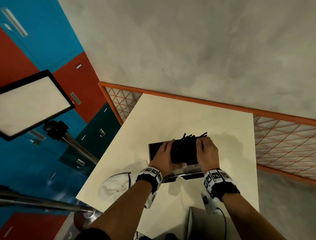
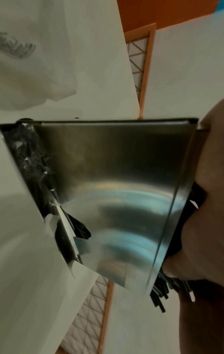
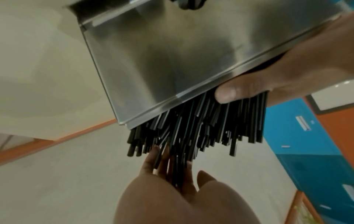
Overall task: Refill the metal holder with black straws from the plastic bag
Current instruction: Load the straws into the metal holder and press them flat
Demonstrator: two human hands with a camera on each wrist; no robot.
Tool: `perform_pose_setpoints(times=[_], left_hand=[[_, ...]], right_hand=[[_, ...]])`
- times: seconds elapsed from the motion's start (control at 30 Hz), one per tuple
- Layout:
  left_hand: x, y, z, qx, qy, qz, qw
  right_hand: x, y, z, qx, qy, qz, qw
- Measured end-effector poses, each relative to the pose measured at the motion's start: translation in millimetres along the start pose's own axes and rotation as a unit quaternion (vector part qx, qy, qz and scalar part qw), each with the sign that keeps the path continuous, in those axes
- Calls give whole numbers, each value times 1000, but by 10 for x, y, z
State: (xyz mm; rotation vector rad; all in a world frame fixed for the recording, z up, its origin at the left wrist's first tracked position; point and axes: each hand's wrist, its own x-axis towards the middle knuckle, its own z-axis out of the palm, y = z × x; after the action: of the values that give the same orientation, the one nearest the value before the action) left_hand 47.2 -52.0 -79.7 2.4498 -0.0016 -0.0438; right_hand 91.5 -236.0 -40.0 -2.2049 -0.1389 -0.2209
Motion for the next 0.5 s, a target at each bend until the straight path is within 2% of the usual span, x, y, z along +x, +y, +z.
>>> perform_pose_setpoints(times=[0.07,0.13,0.2,0.27,0.37,0.43,0.5], left_hand=[[7,5,-6,-7,0,-7,1000],[12,8,-17,-10,-6,-12,1000],[15,11,-29,-12,-12,-16,1000],[21,15,-34,-13,-15,-18,1000],[26,30,-40,-14,-17,-19,1000],[17,30,-37,-15,-20,-20,999],[20,16,-28,-18,-15,-19,1000]], right_hand=[[23,12,21,-17,-20,-41,999],[59,20,9,-28,-7,-67,997],[115,49,-24,-19,32,-50,998],[162,87,-39,-15,41,0,999],[182,67,7,15,-32,70,997],[137,-8,54,20,-63,64,996],[88,-105,91,29,-63,40,997]])
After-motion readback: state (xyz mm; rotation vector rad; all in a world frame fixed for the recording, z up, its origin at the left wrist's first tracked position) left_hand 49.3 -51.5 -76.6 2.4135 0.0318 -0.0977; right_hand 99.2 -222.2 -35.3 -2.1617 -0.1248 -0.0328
